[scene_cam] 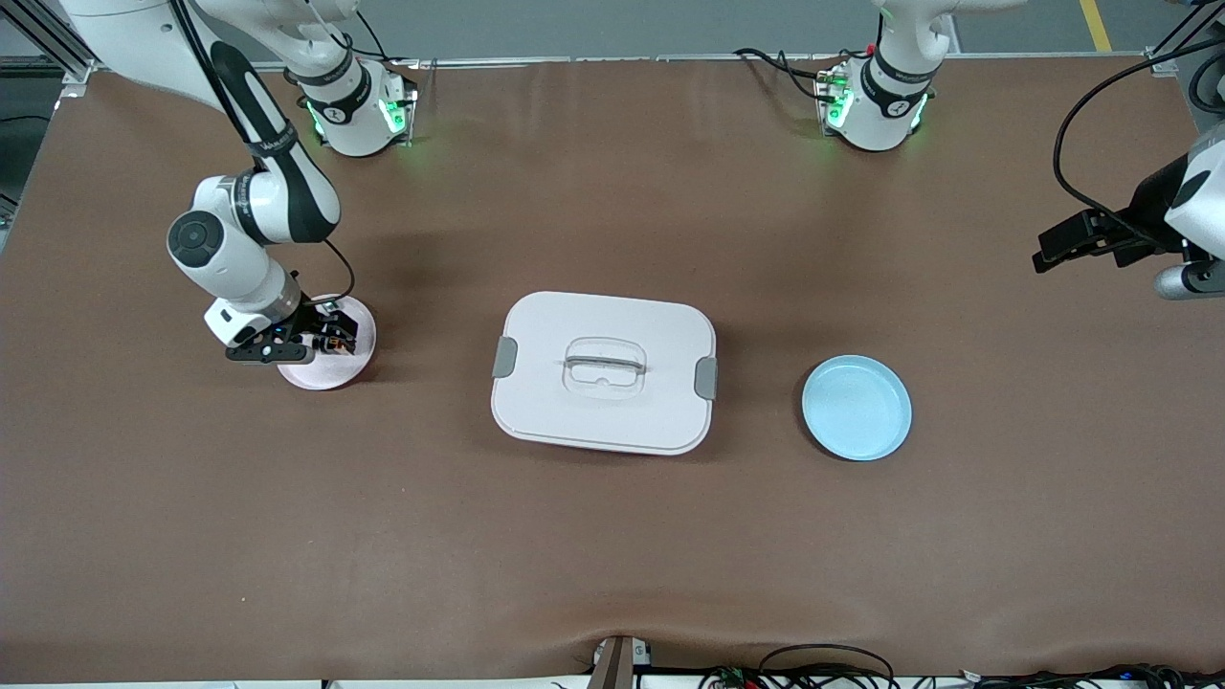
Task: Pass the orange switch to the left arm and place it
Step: 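Close the right gripper on the orange-and-black switch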
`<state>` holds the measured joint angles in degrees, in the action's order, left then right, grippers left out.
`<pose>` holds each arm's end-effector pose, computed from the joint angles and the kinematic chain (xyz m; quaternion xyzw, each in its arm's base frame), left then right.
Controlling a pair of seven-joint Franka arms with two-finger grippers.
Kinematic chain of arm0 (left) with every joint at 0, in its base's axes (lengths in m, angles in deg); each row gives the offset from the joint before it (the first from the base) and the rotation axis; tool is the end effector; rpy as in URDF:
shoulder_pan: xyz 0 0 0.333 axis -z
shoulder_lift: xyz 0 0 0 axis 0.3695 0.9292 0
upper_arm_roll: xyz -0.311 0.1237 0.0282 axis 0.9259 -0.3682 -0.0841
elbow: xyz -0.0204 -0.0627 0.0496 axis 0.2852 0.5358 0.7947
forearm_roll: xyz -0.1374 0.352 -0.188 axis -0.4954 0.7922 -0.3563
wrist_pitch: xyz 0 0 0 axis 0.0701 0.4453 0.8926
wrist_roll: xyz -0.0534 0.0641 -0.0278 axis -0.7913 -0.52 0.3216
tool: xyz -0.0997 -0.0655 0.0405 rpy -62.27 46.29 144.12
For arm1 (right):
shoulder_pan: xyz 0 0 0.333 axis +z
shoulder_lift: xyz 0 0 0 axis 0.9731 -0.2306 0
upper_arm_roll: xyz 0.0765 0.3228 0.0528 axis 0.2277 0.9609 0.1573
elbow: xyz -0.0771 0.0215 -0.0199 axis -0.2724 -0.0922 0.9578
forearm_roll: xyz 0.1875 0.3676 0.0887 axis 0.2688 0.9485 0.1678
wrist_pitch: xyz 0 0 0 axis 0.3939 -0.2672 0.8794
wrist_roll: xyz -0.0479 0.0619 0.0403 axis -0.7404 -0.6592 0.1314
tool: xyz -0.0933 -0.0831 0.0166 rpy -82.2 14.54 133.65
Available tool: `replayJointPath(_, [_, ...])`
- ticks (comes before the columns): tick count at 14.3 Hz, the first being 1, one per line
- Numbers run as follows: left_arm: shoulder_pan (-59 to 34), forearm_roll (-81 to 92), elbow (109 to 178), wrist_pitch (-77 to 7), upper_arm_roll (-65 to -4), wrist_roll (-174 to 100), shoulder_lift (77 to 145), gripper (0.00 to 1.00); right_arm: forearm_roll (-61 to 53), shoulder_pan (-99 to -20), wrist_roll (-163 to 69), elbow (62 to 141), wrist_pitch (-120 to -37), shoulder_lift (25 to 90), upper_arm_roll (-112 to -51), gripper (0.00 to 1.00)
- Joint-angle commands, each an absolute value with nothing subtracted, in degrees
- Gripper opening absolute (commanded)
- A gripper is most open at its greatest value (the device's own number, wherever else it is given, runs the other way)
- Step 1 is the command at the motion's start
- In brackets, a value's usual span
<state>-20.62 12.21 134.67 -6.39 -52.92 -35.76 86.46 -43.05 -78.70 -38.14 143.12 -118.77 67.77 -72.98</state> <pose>0.5867 -0.0158 0.6037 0.9986 0.0389 -0.0306 0.0186 0.5055 0.0100 0.1832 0.9998 -0.0086 0.0149 0.0028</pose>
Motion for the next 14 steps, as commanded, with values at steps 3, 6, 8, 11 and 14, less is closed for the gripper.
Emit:
replayJointPath(3, [-21.07, 13.13, 134.53, -5.45, -52.72, -35.19, 86.49, 1.0, -44.17, -80.01, -38.2, 143.42, -121.19, 65.57, -72.55, 1.0])
replayJointPath(6, [-21.6, 13.13, 134.53, -5.45, -52.72, -35.19, 86.58, 1.0, -44.09, -79.92, -38.11, 143.42, -121.45, 64.87, -72.55, 1.0])
replayJointPath(8, [-21.68, 13.13, 134.53, -5.45, -52.72, -35.19, 86.58, 1.0, -44.08, -79.92, -38.11, 143.34, -121.46, 64.69, -72.46, 1.0])
replayJointPath(11, [-21.77, 13.13, 134.53, -5.36, -52.72, -35.1, 86.58, 1.0, -44.08, -79.92, -38.11, 143.42, -122.16, 64.34, -72.46, 1.0])
replayJointPath(14, [-21.6, 13.13, 134.61, -5.36, -52.72, -35.19, 86.58, 1.0, -44.08, -79.92, -37.59, 143.42, -122.25, 64.16, -72.46, 1.0])
